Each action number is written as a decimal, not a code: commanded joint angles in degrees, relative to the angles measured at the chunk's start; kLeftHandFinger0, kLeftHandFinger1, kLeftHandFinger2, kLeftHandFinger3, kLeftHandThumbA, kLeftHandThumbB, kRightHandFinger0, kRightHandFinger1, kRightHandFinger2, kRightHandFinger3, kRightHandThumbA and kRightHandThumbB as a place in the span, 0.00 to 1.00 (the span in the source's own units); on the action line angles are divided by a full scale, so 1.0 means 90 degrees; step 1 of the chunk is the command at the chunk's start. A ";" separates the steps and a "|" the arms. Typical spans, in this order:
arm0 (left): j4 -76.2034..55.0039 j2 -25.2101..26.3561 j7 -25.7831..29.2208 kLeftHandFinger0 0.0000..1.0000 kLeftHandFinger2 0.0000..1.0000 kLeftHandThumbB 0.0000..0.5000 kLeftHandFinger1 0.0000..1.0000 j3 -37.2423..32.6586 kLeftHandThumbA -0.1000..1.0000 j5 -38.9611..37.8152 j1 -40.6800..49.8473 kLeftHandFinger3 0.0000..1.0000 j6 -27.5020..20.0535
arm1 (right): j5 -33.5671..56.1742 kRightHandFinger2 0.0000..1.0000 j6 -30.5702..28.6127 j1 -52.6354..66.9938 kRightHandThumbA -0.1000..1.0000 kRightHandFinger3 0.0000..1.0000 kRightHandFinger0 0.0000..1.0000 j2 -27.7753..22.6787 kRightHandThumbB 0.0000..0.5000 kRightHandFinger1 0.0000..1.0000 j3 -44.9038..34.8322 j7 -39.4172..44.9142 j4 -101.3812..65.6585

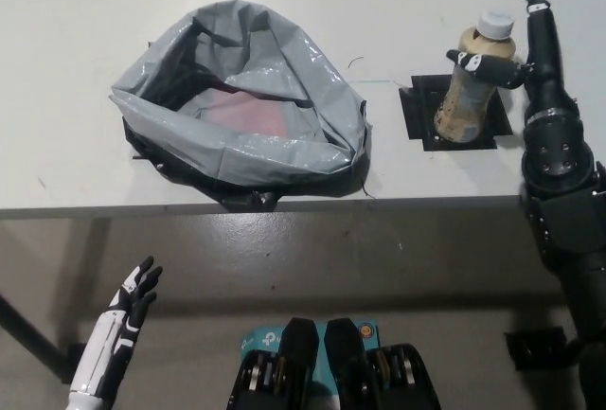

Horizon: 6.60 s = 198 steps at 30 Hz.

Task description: Use the right hand to pick up a bottle of protein shake and place it into a plastic bag on the left side

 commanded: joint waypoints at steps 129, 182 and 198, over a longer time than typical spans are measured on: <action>-0.0311 0.0203 -0.0653 1.00 1.00 0.56 1.00 0.0008 1.00 -0.0564 -0.0160 1.00 0.0485 | 0.0190 1.00 0.1269 -0.1718 0.89 1.00 1.00 0.1721 0.89 1.00 0.2723 0.3466 -0.0709; -0.0095 0.0179 -0.0457 1.00 1.00 0.47 1.00 0.0190 1.00 -0.0303 -0.0647 1.00 0.0379 | 0.0699 1.00 -0.0941 0.4904 0.91 1.00 1.00 0.1028 0.49 1.00 -0.0014 0.2070 -0.6086; -0.0216 0.0233 -0.0405 1.00 1.00 0.53 1.00 0.0230 1.00 -0.0111 -0.0543 1.00 0.0479 | 0.0464 1.00 -0.1061 0.4770 0.86 1.00 1.00 0.0588 0.44 1.00 0.0380 0.2250 -0.3922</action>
